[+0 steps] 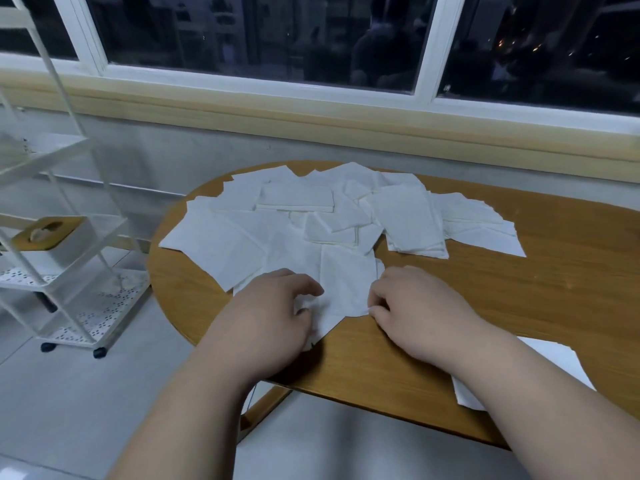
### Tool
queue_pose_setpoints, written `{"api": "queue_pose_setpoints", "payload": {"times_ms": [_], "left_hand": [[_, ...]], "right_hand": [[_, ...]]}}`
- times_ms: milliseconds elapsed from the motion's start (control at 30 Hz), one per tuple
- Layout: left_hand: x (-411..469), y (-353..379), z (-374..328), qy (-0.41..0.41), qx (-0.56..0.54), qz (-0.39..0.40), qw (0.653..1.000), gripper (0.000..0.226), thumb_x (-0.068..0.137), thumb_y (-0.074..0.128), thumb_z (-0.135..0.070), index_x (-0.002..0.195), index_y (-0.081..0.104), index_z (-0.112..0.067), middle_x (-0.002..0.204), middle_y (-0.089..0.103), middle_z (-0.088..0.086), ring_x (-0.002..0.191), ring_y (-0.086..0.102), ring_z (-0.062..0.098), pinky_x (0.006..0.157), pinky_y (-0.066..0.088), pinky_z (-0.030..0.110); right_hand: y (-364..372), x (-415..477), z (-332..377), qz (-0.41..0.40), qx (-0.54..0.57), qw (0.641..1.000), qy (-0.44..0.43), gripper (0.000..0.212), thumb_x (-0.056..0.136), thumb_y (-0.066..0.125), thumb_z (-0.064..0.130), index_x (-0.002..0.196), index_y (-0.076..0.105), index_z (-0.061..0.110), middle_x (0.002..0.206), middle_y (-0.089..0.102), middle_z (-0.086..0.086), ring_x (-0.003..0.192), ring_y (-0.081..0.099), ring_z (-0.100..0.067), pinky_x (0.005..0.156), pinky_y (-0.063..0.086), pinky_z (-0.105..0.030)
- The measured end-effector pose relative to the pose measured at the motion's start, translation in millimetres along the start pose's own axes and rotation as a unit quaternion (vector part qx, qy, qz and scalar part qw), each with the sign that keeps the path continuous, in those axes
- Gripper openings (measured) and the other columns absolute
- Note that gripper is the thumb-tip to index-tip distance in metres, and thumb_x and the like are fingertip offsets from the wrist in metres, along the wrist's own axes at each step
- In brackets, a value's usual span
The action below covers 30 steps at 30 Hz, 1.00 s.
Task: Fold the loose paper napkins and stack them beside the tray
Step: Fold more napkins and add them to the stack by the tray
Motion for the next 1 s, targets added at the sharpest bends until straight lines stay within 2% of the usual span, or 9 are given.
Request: {"api": "queue_pose_setpoints", "payload": {"times_ms": [133,233,400,500,567,700,867,1000], "left_hand": [[0.0,0.5,-1.8,0.005,-0.004,-0.004,1.000,0.031,0.095,0.050,-0.026,0.119,0.062,-0.041,0.117,0.053,-0.025,0.106,0.047,-0.003,0.079,0.039,0.018],[0.7,3.1,-9.9,0.029,-0.008,-0.005,1.000,0.029,0.095,0.056,-0.036,0.123,0.060,-0.042,0.122,0.050,-0.028,0.116,0.042,-0.004,0.085,0.033,0.017],[-0.4,18.5,-43.4,0.113,-0.012,0.000,0.994,0.046,0.087,0.067,-0.048,0.131,0.055,-0.043,0.131,0.044,-0.029,0.127,0.030,-0.007,0.097,0.023,0.012],[-1.1,37.6,-67.7,0.158,0.013,0.023,0.987,0.053,0.084,0.068,-0.054,0.133,0.052,-0.045,0.137,0.040,-0.030,0.129,0.026,-0.008,0.100,0.026,0.014],[-2.9,50.7,-82.0,0.186,0.030,0.048,0.981,0.057,0.082,0.068,-0.057,0.135,0.050,-0.046,0.139,0.038,-0.029,0.132,0.025,-0.006,0.107,0.029,0.018],[-5.2,72.8,-97.2,0.229,0.045,0.095,0.968,0.061,0.077,0.070,-0.061,0.133,0.051,-0.048,0.136,0.037,-0.032,0.130,0.029,-0.007,0.111,0.031,0.020],[-5.4,86.5,-107.6,0.254,0.060,0.089,0.961,0.048,0.079,0.071,-0.055,0.124,0.059,-0.046,0.126,0.047,-0.033,0.121,0.041,-0.006,0.104,0.040,0.023],[-7.0,89.6,-105.9,0.267,0.065,0.118,0.954,0.054,0.075,0.067,-0.060,0.126,0.058,-0.047,0.130,0.042,-0.035,0.127,0.038,-0.006,0.107,0.035,0.019]], "right_hand": [[-3.7,-4.5,0.1,-0.022,-0.012,1.000,-0.009,0.019,0.102,0.045,0.034,0.094,0.061,0.031,0.099,0.054,0.013,0.098,0.048,-0.012,0.085,0.046,-0.032],[-22.3,-13.0,-12.5,-0.066,0.015,0.998,0.014,0.017,0.100,0.047,0.034,0.095,0.063,0.031,0.100,0.056,0.014,0.098,0.050,-0.010,0.084,0.047,-0.032],[-54.5,-48.8,-46.2,-0.130,0.034,0.989,0.058,0.012,0.098,0.052,0.036,0.092,0.062,0.035,0.098,0.057,0.017,0.095,0.049,-0.004,0.074,0.041,-0.024],[-58.8,-80.0,-73.0,-0.149,0.055,0.983,0.096,0.011,0.096,0.056,0.035,0.087,0.062,0.038,0.094,0.057,0.023,0.093,0.050,-0.001,0.071,0.039,-0.021],[-57.9,-103.5,-93.4,-0.164,0.077,0.975,0.127,0.014,0.094,0.059,0.033,0.083,0.061,0.040,0.090,0.056,0.026,0.091,0.051,0.002,0.069,0.041,-0.021],[-46.7,-145.2,-127.0,-0.175,0.138,0.961,0.165,0.020,0.093,0.063,0.030,0.076,0.062,0.040,0.087,0.060,0.025,0.091,0.052,0.009,0.064,0.039,-0.018],[-30.8,-172.3,-150.3,-0.165,0.176,0.954,0.176,0.018,0.092,0.064,0.030,0.077,0.064,0.040,0.096,0.062,0.028,0.095,0.056,0.003,0.066,0.041,-0.017],[-25.3,-173.1,-162.2,-0.179,0.219,0.941,0.187,0.014,0.092,0.062,0.032,0.081,0.066,0.040,0.093,0.063,0.028,0.094,0.055,0.006,0.065,0.043,-0.013]]}}
Point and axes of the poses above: each hand's wrist, its own x-axis towards the middle knuckle, its own y-axis out of the palm, z = x × y, the point moved 4 cm from there along x, towards the middle knuckle
